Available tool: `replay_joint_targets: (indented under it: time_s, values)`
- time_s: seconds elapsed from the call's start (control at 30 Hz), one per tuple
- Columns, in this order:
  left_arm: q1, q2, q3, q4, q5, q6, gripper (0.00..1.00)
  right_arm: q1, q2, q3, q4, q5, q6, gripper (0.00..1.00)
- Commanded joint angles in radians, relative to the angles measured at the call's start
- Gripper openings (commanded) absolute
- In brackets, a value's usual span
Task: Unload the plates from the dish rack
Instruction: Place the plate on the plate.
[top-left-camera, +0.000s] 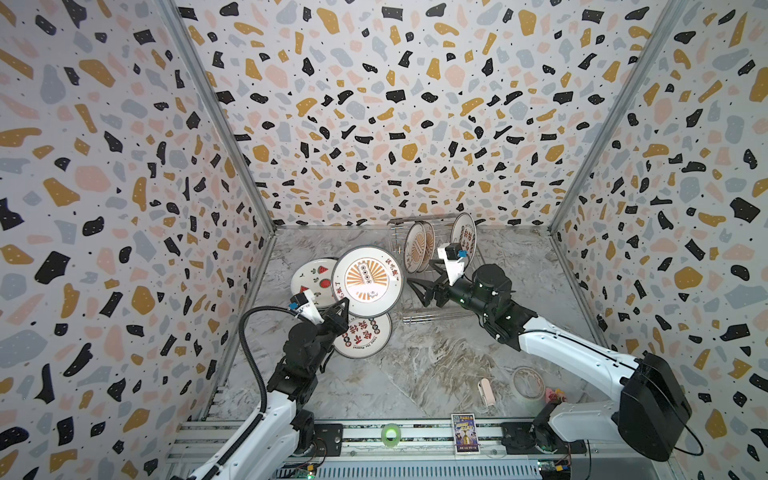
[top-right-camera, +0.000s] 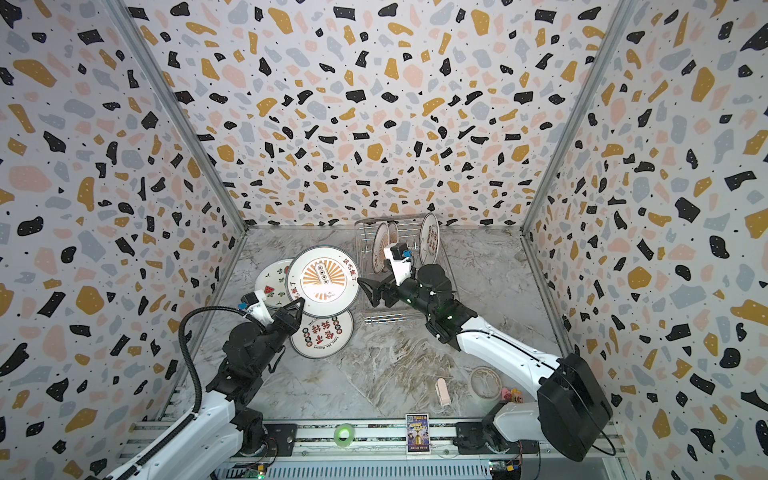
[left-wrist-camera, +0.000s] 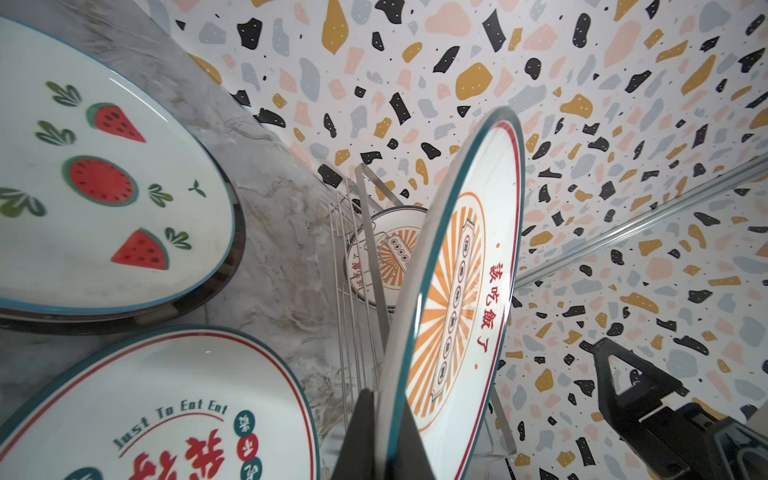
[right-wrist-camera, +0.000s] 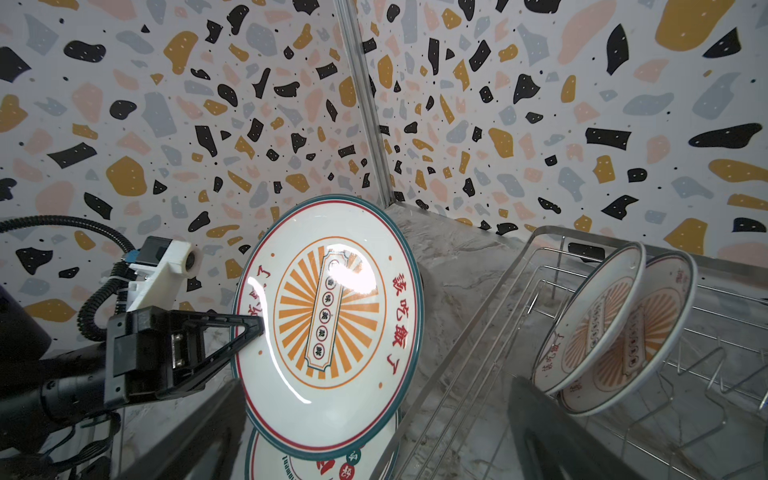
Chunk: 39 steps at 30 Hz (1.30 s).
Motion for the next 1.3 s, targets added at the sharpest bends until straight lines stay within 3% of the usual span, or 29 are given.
replay_joint_targets:
  time_s: [0.0, 0.17, 0.43, 0.67, 1.27]
  values:
    - [0.012, -0.011, 0.017, -0.025, -0.005, -0.029, 0.0, 0.027, 0.039, 0.075, -0.049, 0.018, -0.042, 0.99]
    - [0.012, -0.017, 0.018, -0.123, -0.013, -0.073, 0.0, 0.085, 0.074, 0.101, -0.072, 0.182, -0.069, 0.99]
    - [0.014, -0.101, -0.014, -0.27, -0.091, -0.16, 0.0, 0.11, 0.121, 0.131, -0.085, 0.04, -0.097, 0.99]
    - [0.014, -0.058, 0.031, -0.466, -0.067, -0.216, 0.0, 0.147, 0.184, 0.171, -0.126, 0.04, -0.123, 0.99]
    - [0.014, 0.023, -0.066, -0.389, -0.002, -0.337, 0.0, 0.223, 0.273, 0.229, -0.18, 0.119, -0.146, 0.99]
